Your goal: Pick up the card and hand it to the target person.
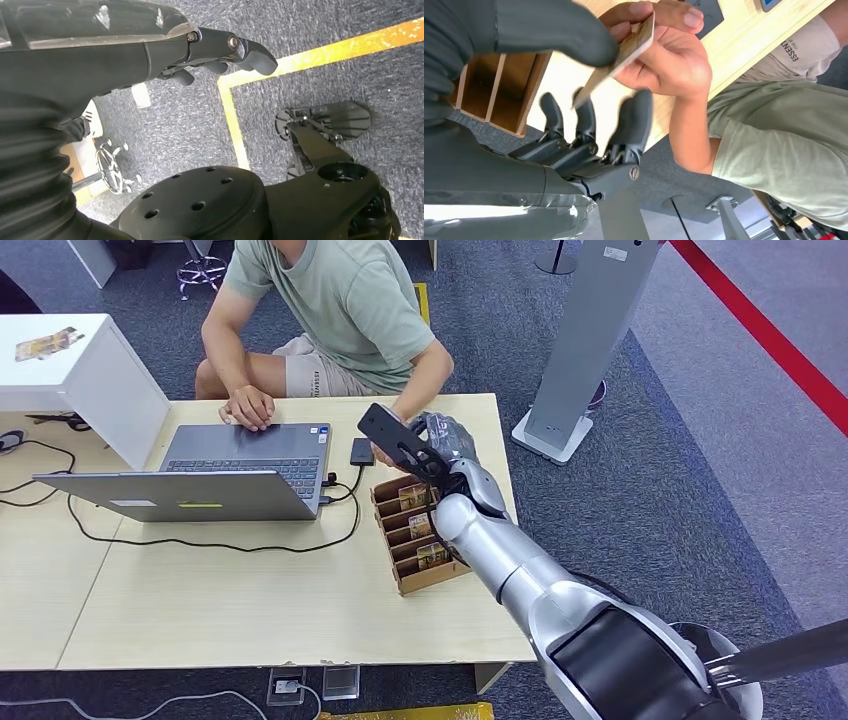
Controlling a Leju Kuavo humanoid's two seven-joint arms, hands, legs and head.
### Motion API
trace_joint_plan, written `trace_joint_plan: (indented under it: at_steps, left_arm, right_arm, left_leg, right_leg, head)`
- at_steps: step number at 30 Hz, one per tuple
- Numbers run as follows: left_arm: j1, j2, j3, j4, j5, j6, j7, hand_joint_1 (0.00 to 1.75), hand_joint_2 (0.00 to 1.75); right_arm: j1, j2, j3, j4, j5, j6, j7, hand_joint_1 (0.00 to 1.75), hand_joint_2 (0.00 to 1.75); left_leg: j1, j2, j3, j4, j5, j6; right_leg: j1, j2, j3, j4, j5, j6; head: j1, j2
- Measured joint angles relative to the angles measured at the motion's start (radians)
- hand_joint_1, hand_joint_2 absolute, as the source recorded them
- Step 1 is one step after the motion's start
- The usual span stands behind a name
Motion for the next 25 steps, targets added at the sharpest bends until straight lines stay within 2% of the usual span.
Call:
trace_joint_plan:
  at_steps: [6, 12, 25]
  left_arm:
    - [0.0, 0.0, -0.001, 0.0, 0.012, 0.0, -0.013, 0.0, 1.75]
    - [0.0, 0.0, -0.001, 0.0, 0.025, 0.005, -0.014, 0.0, 1.75]
    - [0.001, 0.0, -0.001, 0.0, 0.031, 0.006, -0.014, 0.0, 1.75]
  right_arm:
    - [-0.006, 0.006, 0.001, 0.011, -0.031, -0.011, -0.03, 0.0, 1.75]
    - [-0.012, 0.0, -0.004, 0.01, -0.092, -0.07, -0.101, 0.0, 1.75]
    - [-0.016, -0.013, -0.011, -0.002, -0.101, -0.073, -0.109, 0.0, 1.75]
  left_leg:
    - [0.0, 0.0, 0.0, 0.0, 0.0, 0.0]
    - [0.0, 0.0, 0.0, 0.0, 0.0, 0.0]
    - [0.0, 0.0, 0.001, 0.0, 0.0, 0.0]
  right_leg:
    - [0.0, 0.0, 0.0, 0.0, 0.0, 0.0]
    - [0.0, 0.0, 0.0, 0.0, 0.0, 0.0]
    - [0.0, 0.0, 0.0, 0.0, 0.0, 0.0]
  head:
    - [0.0, 0.0]
    - [0.0, 0.0]
    - [-0.001, 0.0]
